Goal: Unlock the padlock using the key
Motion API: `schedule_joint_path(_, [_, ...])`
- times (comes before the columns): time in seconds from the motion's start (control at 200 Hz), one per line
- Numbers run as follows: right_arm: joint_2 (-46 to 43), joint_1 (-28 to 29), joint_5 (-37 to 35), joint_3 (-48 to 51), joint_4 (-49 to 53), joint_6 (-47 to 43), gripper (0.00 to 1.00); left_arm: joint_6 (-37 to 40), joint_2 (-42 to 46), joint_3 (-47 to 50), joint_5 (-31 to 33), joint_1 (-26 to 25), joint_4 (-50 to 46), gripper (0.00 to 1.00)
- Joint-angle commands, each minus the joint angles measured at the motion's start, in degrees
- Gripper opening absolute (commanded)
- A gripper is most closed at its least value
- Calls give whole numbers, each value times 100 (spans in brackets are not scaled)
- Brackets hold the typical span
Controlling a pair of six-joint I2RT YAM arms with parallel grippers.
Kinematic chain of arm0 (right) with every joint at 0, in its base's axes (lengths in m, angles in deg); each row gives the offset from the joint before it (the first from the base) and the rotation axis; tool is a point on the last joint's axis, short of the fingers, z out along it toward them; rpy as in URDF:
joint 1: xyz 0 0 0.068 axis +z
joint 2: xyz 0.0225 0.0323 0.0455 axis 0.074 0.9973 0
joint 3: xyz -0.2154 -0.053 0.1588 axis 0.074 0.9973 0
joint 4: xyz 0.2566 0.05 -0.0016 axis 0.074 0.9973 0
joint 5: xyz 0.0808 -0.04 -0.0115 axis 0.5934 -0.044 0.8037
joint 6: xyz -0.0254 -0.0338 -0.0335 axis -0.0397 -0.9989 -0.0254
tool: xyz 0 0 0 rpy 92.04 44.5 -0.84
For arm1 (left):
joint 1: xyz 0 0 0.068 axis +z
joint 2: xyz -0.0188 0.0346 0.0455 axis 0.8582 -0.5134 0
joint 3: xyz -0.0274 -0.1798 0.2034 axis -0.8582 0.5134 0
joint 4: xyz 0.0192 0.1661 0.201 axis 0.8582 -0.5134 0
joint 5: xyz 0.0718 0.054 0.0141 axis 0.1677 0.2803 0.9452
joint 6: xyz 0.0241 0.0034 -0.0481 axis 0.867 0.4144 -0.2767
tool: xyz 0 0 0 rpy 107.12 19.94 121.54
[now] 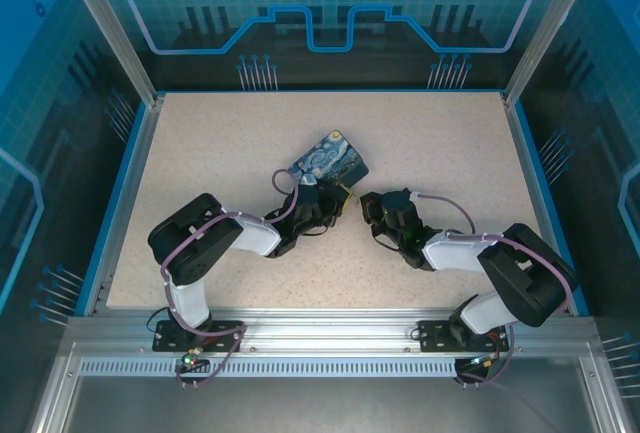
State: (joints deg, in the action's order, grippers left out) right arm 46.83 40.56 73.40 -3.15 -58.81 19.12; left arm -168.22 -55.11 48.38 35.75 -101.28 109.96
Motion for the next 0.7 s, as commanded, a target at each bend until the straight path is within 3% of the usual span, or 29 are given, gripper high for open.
schedule_joint_path(0.0, [-4,3,-26,-230,-67,-100,0,-60,24,-29,-15,-39,305,0])
schedule_joint_path(0.695, [302,113,44,-292,-268,24,0,-70,-5,-44,-19,-37,335,0])
